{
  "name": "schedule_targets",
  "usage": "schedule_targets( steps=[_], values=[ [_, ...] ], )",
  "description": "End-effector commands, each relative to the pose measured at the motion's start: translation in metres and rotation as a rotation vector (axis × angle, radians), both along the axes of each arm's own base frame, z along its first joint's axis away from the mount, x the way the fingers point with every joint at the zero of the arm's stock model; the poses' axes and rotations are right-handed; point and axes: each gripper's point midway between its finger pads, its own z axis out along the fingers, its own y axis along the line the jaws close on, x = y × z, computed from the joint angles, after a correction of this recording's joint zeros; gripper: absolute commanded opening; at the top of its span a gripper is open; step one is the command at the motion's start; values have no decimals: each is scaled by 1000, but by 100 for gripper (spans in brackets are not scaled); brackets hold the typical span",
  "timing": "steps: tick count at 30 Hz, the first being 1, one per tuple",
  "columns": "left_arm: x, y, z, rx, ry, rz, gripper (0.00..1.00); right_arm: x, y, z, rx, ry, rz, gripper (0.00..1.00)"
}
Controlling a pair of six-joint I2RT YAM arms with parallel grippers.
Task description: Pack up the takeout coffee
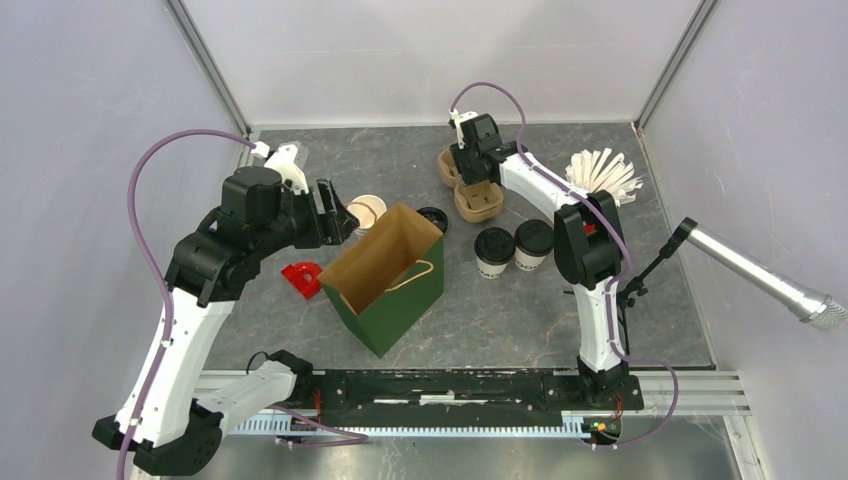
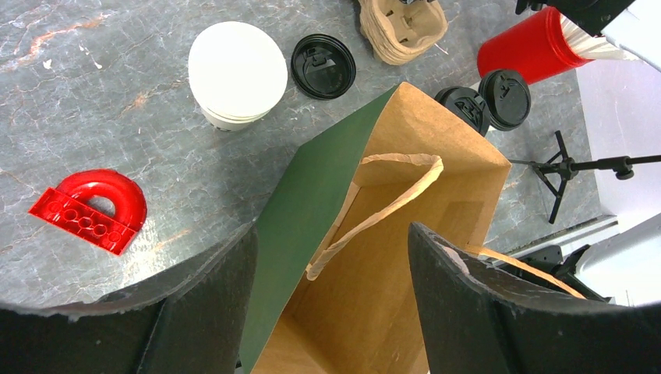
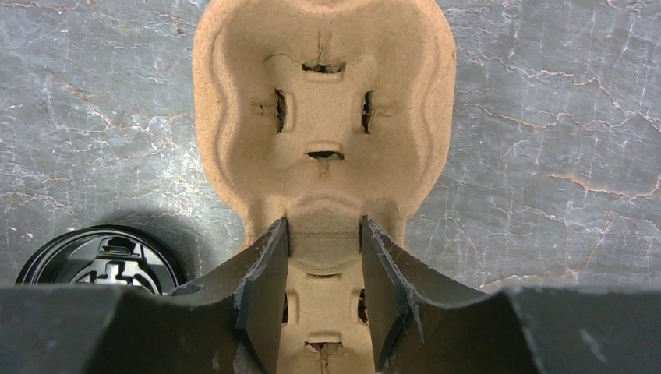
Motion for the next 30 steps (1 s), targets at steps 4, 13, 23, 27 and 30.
schedule_targets(
  steps=[4, 13, 23, 27, 30],
  values=[
    [6, 0, 5, 17, -46, -14, 77, 13, 11, 66, 79, -130, -1, 43],
    [4, 1, 5, 17, -49, -13, 77, 14, 11, 76, 149, -133, -20, 42],
    [-1, 4, 4, 13, -24, 7, 77, 10, 2, 127, 144, -229, -6, 42],
    [-5, 13, 4, 23, -5, 55, 77, 2, -1, 162, 160, -288, 25, 42],
    [-12, 21, -2, 36, 38, 95, 77, -10, 2, 196, 201, -347, 69, 42]
  ],
)
